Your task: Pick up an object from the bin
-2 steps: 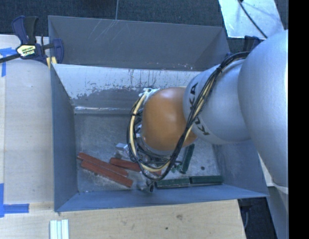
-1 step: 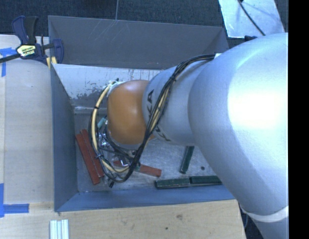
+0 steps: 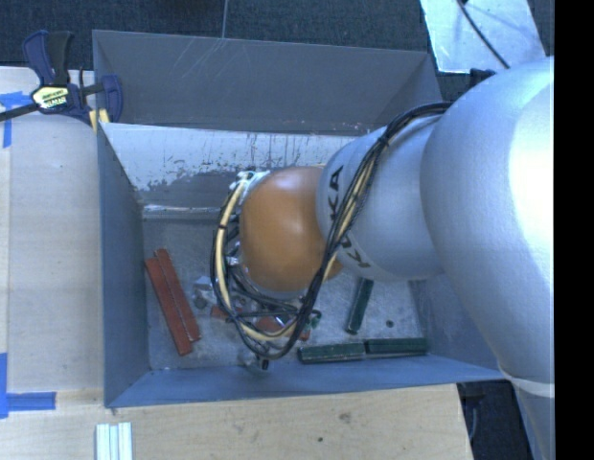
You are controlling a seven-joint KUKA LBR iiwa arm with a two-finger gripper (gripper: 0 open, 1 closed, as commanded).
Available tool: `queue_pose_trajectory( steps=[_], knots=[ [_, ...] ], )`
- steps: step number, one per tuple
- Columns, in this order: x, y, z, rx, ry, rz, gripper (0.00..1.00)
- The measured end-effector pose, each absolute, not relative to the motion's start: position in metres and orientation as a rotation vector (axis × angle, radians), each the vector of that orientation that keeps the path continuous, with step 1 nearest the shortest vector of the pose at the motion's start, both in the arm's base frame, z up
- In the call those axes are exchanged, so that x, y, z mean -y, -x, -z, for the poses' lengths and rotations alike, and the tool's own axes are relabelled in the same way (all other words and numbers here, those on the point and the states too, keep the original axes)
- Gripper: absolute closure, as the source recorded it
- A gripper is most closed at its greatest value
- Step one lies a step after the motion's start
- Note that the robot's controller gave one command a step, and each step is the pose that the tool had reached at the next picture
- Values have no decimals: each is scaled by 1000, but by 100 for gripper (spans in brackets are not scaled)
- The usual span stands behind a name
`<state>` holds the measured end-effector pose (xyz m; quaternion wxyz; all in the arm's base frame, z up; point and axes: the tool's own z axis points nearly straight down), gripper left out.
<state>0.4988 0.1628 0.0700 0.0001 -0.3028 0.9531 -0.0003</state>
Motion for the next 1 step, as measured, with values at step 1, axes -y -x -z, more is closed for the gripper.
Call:
queue_pose_trajectory(
  steps=[1],
  knots=[
    [-159,-504,-152,-2777,1451,2,0]
  ],
)
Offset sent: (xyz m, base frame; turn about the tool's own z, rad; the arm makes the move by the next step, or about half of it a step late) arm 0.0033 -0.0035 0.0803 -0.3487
